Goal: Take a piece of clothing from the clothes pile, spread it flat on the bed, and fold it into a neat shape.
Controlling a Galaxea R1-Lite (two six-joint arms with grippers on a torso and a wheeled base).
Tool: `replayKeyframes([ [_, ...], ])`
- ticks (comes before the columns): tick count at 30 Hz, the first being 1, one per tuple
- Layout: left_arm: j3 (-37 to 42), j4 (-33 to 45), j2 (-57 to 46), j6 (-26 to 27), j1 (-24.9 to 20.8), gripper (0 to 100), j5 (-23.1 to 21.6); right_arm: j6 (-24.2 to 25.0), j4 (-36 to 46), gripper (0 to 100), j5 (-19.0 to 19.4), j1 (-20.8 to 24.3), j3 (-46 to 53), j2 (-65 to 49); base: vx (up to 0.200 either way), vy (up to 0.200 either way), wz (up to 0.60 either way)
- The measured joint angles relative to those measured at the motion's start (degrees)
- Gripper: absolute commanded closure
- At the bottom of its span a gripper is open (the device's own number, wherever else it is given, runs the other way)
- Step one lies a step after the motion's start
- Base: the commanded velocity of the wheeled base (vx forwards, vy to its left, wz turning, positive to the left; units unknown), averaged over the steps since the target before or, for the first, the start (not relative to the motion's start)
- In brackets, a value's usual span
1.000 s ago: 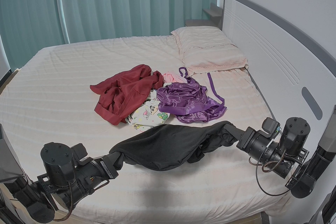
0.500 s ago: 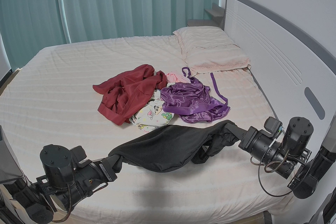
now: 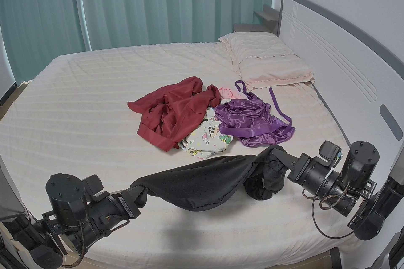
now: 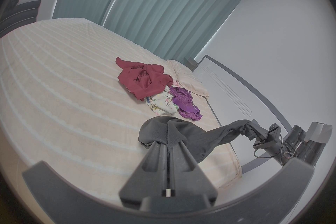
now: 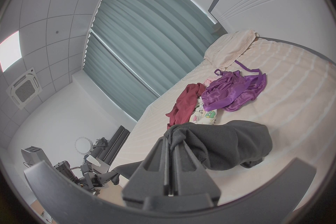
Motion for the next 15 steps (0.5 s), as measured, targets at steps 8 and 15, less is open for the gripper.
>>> replayKeyframes([
  [8,0.5,0.0,-0.4,0.0,0.0,100,0.0,0.0,0.0,100,0.0,0.2,0.2,-0.4,0.000,0.200,0.00],
  [15,0.6,-0.1,-0.6,0.0,0.1,100,0.0,-0.1,0.0,100,-0.1,0.8,0.3,-0.4,0.000,0.200,0.00],
])
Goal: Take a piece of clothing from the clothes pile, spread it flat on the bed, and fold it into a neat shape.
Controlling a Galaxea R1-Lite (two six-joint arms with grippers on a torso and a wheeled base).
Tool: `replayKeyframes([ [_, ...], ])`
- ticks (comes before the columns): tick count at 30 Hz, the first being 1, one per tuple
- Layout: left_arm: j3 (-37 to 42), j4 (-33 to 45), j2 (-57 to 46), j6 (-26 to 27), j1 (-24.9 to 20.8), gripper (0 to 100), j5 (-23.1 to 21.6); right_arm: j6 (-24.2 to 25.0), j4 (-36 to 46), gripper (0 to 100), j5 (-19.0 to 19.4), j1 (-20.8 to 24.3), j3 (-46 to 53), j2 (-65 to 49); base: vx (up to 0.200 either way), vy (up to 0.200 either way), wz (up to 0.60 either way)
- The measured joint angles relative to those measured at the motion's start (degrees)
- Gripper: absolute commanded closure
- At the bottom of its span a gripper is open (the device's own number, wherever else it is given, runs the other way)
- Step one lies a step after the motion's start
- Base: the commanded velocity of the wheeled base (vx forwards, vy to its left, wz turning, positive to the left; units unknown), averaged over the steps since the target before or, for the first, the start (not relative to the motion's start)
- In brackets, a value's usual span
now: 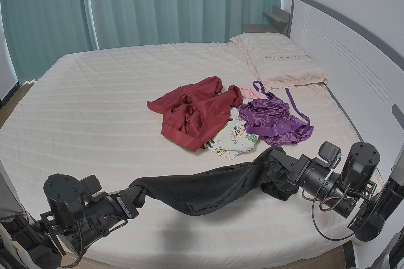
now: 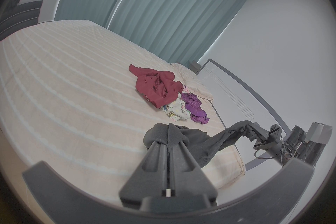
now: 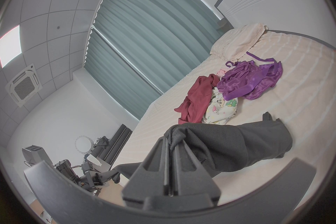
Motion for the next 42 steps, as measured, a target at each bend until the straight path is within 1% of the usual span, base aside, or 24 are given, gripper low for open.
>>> replayKeyframes([
  [10,-0.3,0.0,-0.5,0.0,0.5,100,0.1,-0.3,0.0,100,0.0,0.2,0.2,-0.1,0.000,0.200,0.00],
  [17,-0.3,0.0,-1.4,0.1,0.9,100,0.1,-0.9,0.0,100,-1.4,1.2,0.1,-0.6,0.000,0.200,0.00],
  [35,-0.2,0.0,-2.2,0.4,1.1,100,0.2,-1.2,0.0,100,-1.5,1.5,-0.1,-1.0,0.000,0.200,0.00],
  [42,-0.4,0.0,-2.4,0.4,2.4,100,0.1,-1.5,0.0,100,-1.5,1.5,0.0,-1.2,0.000,0.200,0.00],
])
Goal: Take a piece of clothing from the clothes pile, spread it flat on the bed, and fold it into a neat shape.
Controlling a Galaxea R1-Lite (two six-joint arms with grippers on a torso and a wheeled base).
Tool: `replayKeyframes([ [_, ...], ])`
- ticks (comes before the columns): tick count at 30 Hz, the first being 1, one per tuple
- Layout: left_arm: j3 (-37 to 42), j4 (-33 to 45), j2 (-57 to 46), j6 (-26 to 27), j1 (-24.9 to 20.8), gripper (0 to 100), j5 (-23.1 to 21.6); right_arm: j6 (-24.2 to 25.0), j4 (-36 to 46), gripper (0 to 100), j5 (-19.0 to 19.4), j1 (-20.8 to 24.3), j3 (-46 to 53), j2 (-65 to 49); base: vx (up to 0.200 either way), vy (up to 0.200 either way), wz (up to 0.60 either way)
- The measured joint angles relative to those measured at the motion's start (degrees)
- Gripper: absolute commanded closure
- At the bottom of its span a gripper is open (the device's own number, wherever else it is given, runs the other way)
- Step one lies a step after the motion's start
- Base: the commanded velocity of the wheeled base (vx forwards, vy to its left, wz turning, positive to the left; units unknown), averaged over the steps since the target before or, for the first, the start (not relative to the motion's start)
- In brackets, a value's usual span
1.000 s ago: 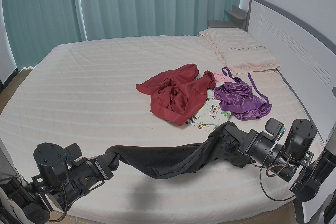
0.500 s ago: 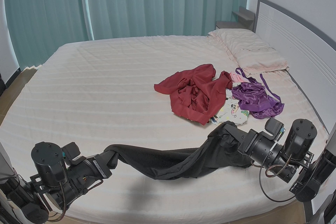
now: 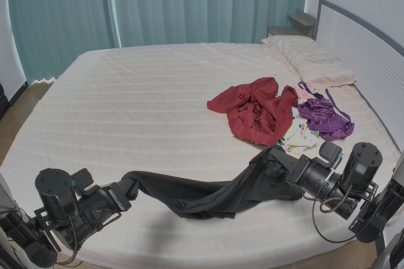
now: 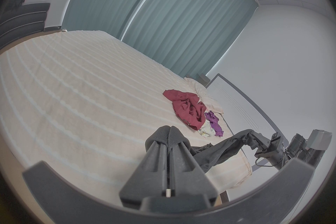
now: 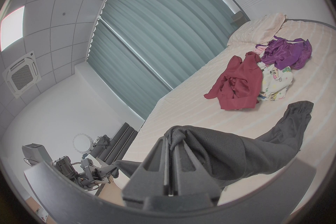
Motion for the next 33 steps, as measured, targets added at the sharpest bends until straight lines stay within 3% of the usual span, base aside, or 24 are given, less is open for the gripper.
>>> replayKeyframes([
  [19,-0.2,0.2,-1.6,0.0,0.7,100,-0.3,0.0,0.0,100,0.0,0.6,0.2,-0.7,0.000,0.200,0.00],
  [30,0.0,0.2,-1.5,-0.4,-1.3,100,-0.9,0.0,0.0,100,0.6,0.9,0.6,-0.5,0.000,0.200,0.00],
  [33,0.2,0.2,-1.5,-0.8,-2.3,100,-1.0,-0.1,0.0,100,0.6,1.5,1.2,-0.4,0.000,0.000,0.00],
])
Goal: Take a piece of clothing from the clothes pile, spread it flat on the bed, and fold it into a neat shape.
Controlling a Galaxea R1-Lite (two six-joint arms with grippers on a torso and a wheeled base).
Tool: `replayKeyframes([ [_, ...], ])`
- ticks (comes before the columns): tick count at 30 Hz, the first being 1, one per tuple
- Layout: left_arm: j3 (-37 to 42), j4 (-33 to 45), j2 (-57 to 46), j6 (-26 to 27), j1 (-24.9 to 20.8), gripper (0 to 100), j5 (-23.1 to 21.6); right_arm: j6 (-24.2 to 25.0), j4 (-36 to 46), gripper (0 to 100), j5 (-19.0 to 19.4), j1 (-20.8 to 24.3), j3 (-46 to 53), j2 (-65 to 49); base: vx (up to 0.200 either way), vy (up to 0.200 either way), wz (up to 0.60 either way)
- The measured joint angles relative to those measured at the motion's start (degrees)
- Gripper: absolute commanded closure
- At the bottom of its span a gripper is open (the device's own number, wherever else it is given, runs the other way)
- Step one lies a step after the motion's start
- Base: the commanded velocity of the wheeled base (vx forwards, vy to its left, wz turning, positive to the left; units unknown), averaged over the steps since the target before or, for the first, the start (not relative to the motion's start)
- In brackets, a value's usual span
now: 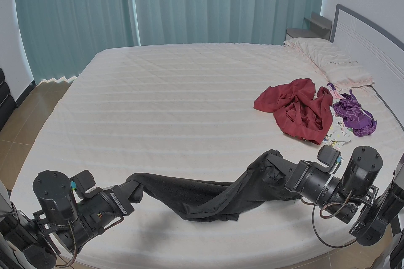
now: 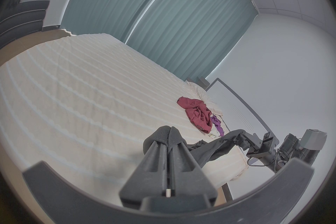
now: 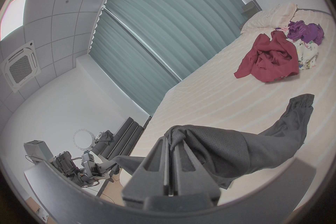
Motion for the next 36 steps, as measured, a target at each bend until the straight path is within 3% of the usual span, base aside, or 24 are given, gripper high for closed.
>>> replayKeyframes([
  [6,0.0,-0.1,0.0,-0.1,-0.4,100,0.1,0.0,0.0,100,0.5,-0.8,-0.1,-0.6,0.000,0.000,0.00],
  [10,0.0,-0.1,-0.1,-0.1,-0.5,100,0.1,-1.2,0.0,100,2.2,-2.1,-1.2,-0.7,-0.200,0.000,0.00],
  [19,0.2,-0.1,-1.4,-0.1,-1.1,100,0.1,-4.4,0.0,100,2.1,-2.6,1.1,-2.9,-0.200,0.000,0.00],
  [28,0.4,0.3,-6.9,0.3,-3.5,100,0.5,-5.6,0.0,100,2.2,-1.0,5.4,-11.5,-0.200,0.000,0.00],
  [36,0.0,3.5,-13.3,4.5,-4.8,100,1.8,-9.6,0.7,100,2.5,4.4,7.8,-22.3,-0.200,0.000,0.00],
])
